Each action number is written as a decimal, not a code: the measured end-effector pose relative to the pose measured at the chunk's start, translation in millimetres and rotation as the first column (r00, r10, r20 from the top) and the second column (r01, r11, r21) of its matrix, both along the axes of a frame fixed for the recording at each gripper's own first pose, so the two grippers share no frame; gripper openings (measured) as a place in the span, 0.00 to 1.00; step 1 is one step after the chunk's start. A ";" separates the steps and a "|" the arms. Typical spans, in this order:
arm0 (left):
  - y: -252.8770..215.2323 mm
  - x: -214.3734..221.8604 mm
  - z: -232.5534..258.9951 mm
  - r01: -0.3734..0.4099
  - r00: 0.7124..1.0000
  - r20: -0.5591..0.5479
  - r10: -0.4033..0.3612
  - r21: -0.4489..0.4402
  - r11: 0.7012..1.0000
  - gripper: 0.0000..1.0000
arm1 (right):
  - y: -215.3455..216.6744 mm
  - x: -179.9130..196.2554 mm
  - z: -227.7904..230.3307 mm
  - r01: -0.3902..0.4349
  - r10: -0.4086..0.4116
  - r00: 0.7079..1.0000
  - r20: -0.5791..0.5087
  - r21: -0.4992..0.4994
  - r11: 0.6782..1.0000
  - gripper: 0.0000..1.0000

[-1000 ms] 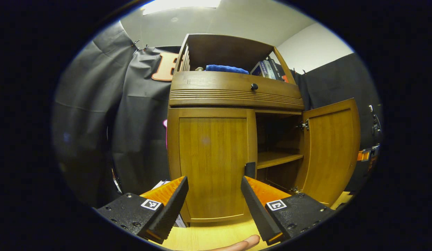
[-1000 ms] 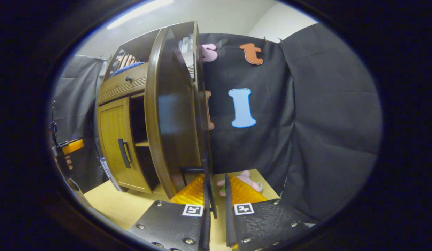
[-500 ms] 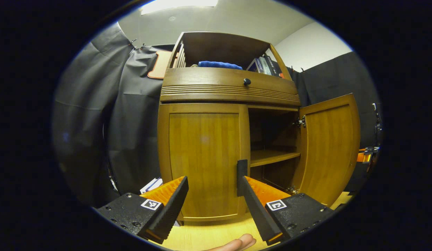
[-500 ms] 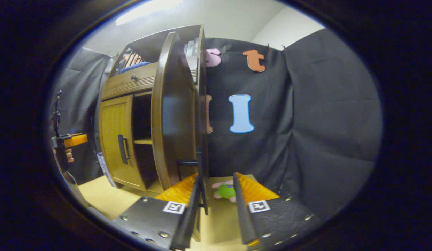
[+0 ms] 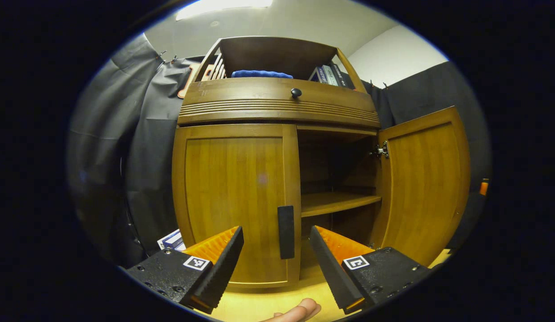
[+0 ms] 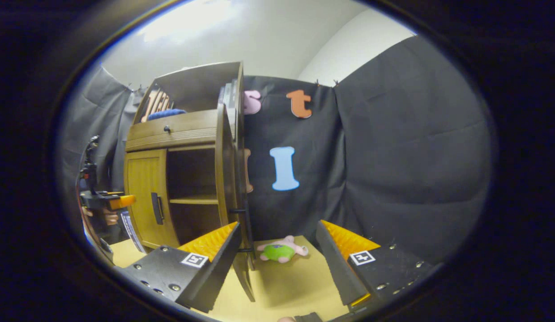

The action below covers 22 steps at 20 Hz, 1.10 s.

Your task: Open the right door of the double-door shoe cabinet with the right hand, and open the left door with the left hand.

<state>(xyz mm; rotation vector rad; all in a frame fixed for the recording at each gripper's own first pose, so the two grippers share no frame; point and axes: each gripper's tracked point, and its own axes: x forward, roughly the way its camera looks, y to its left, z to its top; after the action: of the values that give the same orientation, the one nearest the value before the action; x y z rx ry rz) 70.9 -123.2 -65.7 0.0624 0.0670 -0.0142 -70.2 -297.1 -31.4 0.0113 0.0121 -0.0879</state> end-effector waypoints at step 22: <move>-4.1 95.3 -68.6 0.075 0.987 -0.143 -0.080 -0.042 0.996 0.31 | 133.4 -50.4 14.6 -0.191 0.192 0.981 0.015 -0.039 0.981 0.97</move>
<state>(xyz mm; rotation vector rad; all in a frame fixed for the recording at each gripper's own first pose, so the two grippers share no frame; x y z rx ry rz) 166.2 -127.3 -134.3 0.0274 0.2088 -0.0980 -120.6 -163.8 -16.9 -0.0262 -0.0072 0.1046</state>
